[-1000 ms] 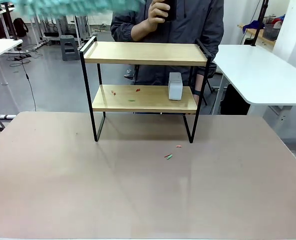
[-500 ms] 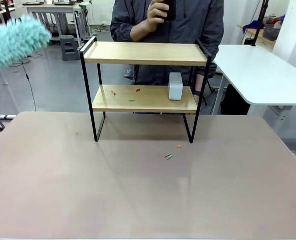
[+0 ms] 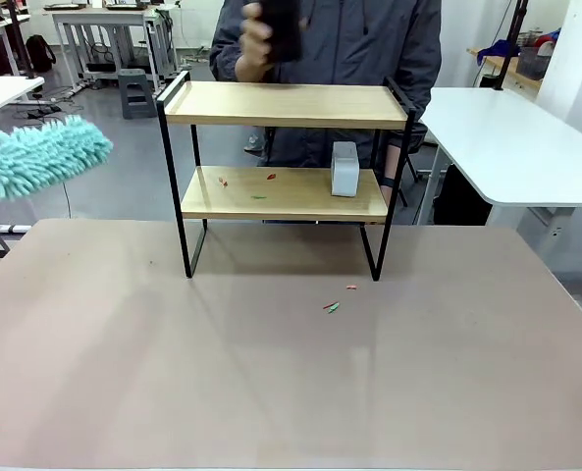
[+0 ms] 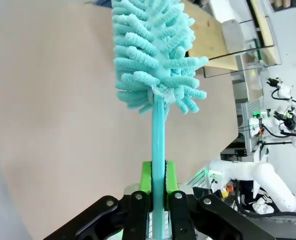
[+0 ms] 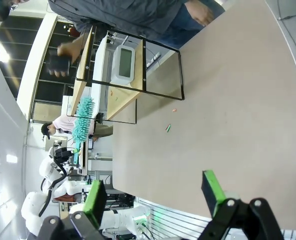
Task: Clean the shelf.
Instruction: Clean the specific tier of the Shelf with the Duster once objects are removed, then clean the remaining tier of the Shelf with the Duster once objects are removed.
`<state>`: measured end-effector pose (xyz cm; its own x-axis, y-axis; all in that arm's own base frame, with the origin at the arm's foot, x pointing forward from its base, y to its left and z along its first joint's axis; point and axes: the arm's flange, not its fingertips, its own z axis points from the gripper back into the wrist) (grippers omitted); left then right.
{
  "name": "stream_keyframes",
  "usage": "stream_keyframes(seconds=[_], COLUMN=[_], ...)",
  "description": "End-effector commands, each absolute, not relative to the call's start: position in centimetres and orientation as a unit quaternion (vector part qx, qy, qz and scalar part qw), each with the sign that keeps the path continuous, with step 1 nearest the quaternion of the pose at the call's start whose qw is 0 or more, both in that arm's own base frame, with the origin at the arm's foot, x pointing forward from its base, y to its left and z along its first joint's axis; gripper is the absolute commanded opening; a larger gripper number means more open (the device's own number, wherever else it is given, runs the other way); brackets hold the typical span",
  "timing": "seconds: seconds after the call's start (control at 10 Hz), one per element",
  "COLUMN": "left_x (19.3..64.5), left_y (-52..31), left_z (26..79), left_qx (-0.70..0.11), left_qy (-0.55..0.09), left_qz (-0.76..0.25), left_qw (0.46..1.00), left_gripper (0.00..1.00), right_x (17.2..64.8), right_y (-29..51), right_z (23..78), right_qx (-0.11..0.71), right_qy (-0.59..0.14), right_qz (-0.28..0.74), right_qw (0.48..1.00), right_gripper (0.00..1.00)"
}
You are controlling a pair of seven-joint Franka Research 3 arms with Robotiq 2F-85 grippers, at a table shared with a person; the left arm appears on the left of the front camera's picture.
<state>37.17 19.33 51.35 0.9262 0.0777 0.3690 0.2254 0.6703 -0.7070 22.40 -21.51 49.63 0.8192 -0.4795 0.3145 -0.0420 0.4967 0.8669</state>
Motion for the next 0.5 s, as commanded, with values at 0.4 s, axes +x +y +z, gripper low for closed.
stream_keyframes(seconds=[0.4], left_x=[35.82], left_y=[19.4], left_z=[52.73], left_qx=[-0.404], left_qy=[-0.207], left_qz=[-0.058], left_qw=[0.889], left_gripper=[0.12], right_x=[22.56], right_y=[-21.55], right_z=[49.75], right_qx=[0.488], right_qy=[-0.283], right_qz=[-0.122], right_qw=[0.817], right_gripper=[1.0])
